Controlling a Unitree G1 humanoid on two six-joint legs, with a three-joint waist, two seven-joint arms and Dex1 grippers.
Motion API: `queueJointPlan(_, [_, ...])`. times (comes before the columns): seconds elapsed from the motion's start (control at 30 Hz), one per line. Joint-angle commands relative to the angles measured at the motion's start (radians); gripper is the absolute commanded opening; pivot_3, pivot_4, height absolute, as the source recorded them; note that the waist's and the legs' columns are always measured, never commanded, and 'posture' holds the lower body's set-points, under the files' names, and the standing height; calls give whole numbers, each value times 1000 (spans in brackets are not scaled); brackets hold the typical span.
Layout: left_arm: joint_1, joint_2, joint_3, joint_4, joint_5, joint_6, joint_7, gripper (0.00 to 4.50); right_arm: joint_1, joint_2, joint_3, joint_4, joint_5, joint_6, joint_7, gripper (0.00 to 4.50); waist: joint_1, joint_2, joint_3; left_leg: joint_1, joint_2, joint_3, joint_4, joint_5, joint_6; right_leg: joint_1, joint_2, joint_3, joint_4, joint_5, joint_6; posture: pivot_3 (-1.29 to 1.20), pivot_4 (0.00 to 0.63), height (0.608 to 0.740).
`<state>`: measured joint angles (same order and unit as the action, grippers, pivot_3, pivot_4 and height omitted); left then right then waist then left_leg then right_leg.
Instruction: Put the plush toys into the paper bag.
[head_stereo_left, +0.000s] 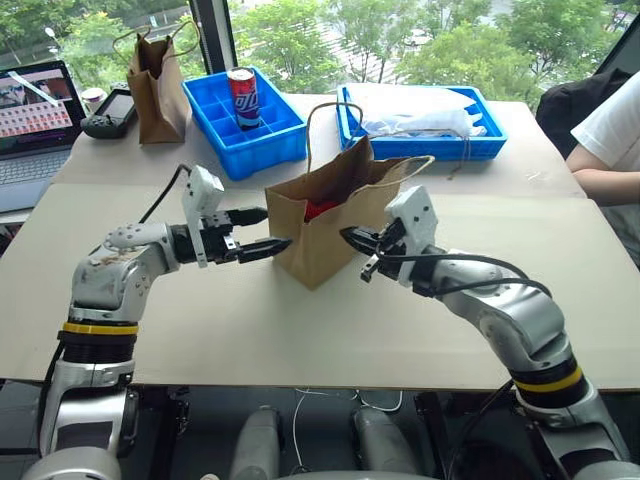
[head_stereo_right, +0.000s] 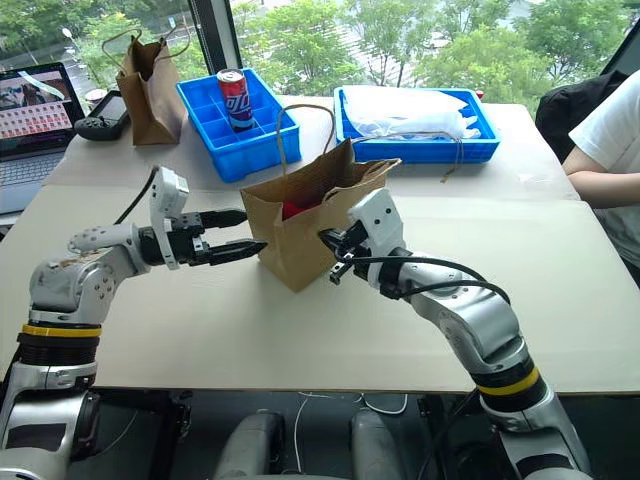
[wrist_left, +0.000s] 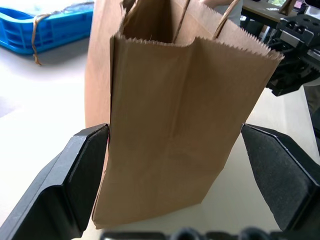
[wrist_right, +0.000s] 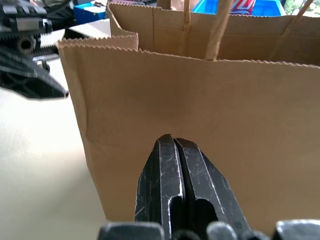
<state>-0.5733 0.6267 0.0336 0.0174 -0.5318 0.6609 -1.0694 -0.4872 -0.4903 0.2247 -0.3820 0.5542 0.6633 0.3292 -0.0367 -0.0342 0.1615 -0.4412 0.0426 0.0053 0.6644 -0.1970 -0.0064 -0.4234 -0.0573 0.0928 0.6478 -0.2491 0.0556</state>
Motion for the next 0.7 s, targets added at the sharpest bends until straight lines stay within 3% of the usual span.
queueJointPlan(0.03, [-21, -22, -9, -40, -14, 4, 14, 4500, -28, 65, 2, 27, -55, -58, 17, 26, 0, 0, 0, 0, 0, 0, 0, 0, 0, 0, 0, 0, 0, 0, 0, 0, 150, 722])
queueJointPlan(0.3, [-50, -101, -33, -41, -11, 7, 80, 4500, -35, 162, -6, 81, -120, -69, 53, 26, 0, 0, 0, 0, 0, 0, 0, 0, 0, 0, 0, 0, 0, 0, 0, 0, 150, 722])
queueJointPlan(0.7, [-78, -158, -22, -19, -10, 45, 184, 4500, -37, 215, -11, 106, -175, -63, 86, 26, -2, 0, 0, 0, 0, -1, 0, 0, 0, 0, 0, -1, 1, 0, 0, 0, 150, 722])
